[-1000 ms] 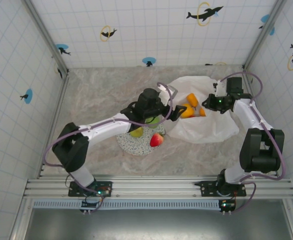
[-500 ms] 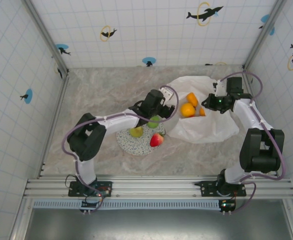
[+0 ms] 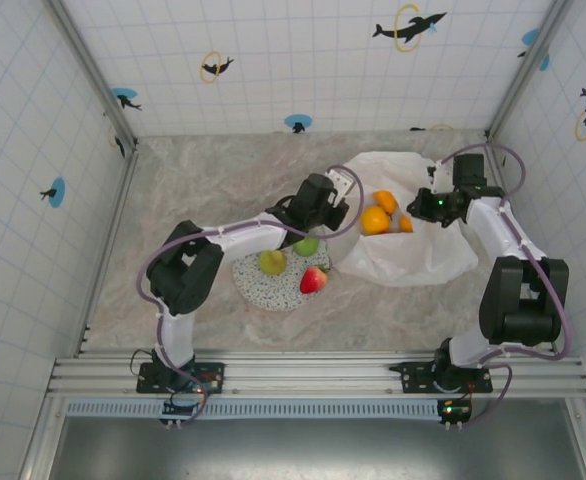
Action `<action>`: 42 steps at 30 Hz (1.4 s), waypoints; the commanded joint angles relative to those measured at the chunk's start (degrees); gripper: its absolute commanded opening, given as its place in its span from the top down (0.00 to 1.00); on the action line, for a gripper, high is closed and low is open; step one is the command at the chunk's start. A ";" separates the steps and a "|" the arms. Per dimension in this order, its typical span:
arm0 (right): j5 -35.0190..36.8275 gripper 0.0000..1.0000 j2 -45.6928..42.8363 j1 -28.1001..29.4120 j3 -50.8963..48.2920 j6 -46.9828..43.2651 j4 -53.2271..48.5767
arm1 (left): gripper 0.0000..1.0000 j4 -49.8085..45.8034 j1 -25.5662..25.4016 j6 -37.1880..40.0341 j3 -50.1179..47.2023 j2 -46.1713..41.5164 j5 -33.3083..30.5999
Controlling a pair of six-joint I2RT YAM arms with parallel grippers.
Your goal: Place the fruits into the plastic bag
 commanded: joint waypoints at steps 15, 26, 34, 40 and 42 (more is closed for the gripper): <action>15.64 1.00 -6.64 1.50 2.27 -3.24 -4.56 | 0.98 0.95 0.09 -21.27 -5.50 -17.48 21.50; 13.41 1.00 -3.57 1.75 1.37 -2.72 -4.01 | 0.92 -0.82 2.28 -16.32 -7.96 -14.43 2.64; 5.04 1.00 -5.45 1.79 -3.80 1.84 2.83 | 0.76 1.31 5.79 -18.32 -8.01 -11.75 6.05; 0.57 1.00 -5.30 2.02 -6.79 5.43 8.15 | 0.32 -0.12 5.85 -18.33 -12.90 -16.91 8.79; -0.07 1.00 -4.90 2.20 -6.79 5.79 8.63 | 0.22 -0.07 5.85 -19.12 -16.21 -20.22 8.82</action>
